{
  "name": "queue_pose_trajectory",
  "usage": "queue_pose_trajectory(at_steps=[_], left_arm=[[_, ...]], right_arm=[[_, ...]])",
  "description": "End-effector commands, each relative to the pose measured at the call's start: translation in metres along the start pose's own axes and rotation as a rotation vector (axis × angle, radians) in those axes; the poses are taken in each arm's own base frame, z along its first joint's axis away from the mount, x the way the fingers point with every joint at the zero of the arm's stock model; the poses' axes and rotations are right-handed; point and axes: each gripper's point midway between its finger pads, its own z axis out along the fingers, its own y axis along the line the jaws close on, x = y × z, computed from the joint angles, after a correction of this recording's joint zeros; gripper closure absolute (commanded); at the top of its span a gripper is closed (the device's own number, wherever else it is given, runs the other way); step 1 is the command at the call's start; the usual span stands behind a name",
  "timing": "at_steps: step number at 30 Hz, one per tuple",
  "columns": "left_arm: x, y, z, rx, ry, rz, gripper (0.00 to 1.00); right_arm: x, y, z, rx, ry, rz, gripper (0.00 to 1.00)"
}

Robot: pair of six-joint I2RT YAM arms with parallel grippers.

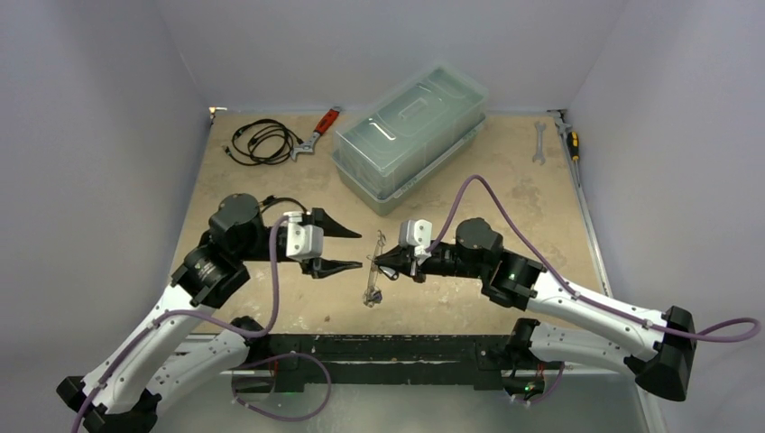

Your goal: Put the keys on the keyring

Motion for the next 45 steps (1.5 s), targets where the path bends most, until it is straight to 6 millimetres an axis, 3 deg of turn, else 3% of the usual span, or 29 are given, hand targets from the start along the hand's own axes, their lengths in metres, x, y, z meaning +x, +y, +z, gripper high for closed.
queue_pose_trajectory(at_steps=[1,22,33,42,45], left_arm=[[0.020,-0.003,0.004,0.061,0.094,-0.017,0.52],[0.064,-0.007,0.034,0.130,0.227,-0.114,0.71],[0.064,-0.005,0.032,0.106,0.241,-0.102,0.83],[0.062,-0.005,0.034,0.107,0.230,-0.098,1.00],[0.057,-0.006,0.033,0.104,0.207,-0.083,1.00]], right_arm=[[-0.030,-0.004,-0.003,0.008,-0.051,-0.031,1.00],[-0.018,0.000,0.003,-0.020,-0.008,-0.033,1.00],[-0.019,0.001,0.003,-0.028,-0.011,-0.036,1.00],[-0.016,0.003,0.004,-0.039,-0.005,-0.035,1.00],[-0.017,0.002,0.003,-0.032,-0.006,-0.036,1.00]])
